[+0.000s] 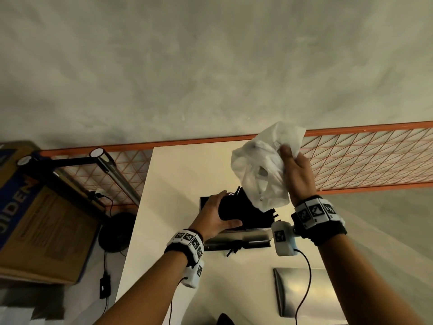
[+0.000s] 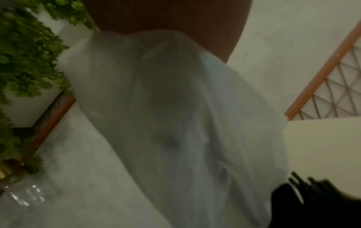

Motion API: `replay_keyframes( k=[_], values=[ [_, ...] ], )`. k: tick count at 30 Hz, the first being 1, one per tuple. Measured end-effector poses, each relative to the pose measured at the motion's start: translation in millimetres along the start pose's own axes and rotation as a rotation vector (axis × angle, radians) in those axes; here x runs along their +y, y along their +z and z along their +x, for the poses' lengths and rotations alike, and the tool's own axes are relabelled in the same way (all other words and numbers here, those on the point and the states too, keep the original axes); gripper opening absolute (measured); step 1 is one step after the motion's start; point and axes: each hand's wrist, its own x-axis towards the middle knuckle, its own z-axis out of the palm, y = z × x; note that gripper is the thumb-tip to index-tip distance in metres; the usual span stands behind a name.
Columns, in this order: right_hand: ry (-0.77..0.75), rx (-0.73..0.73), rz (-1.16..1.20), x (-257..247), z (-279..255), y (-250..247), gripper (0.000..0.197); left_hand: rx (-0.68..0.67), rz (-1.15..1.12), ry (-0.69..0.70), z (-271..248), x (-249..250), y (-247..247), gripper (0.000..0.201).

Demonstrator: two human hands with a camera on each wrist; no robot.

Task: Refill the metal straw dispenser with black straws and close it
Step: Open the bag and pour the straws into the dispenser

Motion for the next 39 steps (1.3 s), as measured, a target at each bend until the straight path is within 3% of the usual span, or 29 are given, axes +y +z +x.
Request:
replay_keyframes(
  k=[2,6,8,11,13,17,19,21,23,26,29,31,33,35,39],
  values=[
    [0.073,-0.037,0.090,-0.4,-9.3,13.4,0.041,0.031,-0.081,-0.028,-4.3,0.9,-7.8,0.091],
    [0.184,-0.078,0.105,14.8,-24.9,37.6,0.037,0.143,-0.350,0.000,-24.2,2.6,-25.2,0.041],
    [0.251,-0.125,0.094,30.1,-31.5,52.6,0.035,0.198,-0.442,-0.003,-37.9,0.9,-34.9,0.036],
    [0.316,-0.269,-0.044,52.5,-43.8,79.0,0.036,0.315,-0.405,-0.023,-58.4,-2.8,-47.4,0.039],
    [0.241,-0.375,-0.233,66.2,-52.8,97.2,0.033,0.402,-0.336,-0.050,-71.4,-8.4,-57.0,0.038],
    [0.167,-0.272,-0.307,74.7,-67.5,122.1,0.031,0.575,-0.247,-0.193,-101.0,-41.7,-79.9,0.027],
    [-0.076,-0.184,-0.396,68.7,-77.0,128.4,0.027,0.611,-0.198,-0.297,-115.7,-63.1,-88.1,0.029],
    [-0.416,-0.220,-0.437,59.3,-92.7,137.1,0.019,0.599,-0.172,-0.362,-130.5,-80.1,-92.6,0.033],
    [-0.668,-0.453,-0.435,60.9,-113.9,155.8,0.008,0.569,-0.148,-0.389,-143.3,-95.6,-92.1,0.033],
    [-0.789,-0.844,-0.658,86.6,-141.5,189.3,0.011,0.517,-0.129,-0.358,-156.9,-114.9,-84.6,0.030],
    [-0.614,-1.068,-1.206,123.3,-152.0,210.4,0.024,0.486,-0.160,-0.390,-168.0,-120.5,-81.7,0.037],
    [-0.455,-1.142,-1.425,147.9,-152.3,209.9,0.030,0.438,-0.224,-0.365,-179.1,-122.2,-81.3,0.053],
    [-0.378,-1.165,-1.553,167.3,-151.4,201.9,0.034,0.327,-0.286,-0.275,-191.0,-125.3,-80.4,0.074],
    [-0.330,-1.176,-1.642,184.0,-148.9,191.9,0.042,0.219,-0.246,-0.221,-199.5,-130.2,-79.2,0.081],
    [-0.360,-1.181,-1.729,206.8,-146.4,175.3,0.043,0.031,0.153,-0.183,-207.0,-144.3,-80.2,0.076]
  ],
)
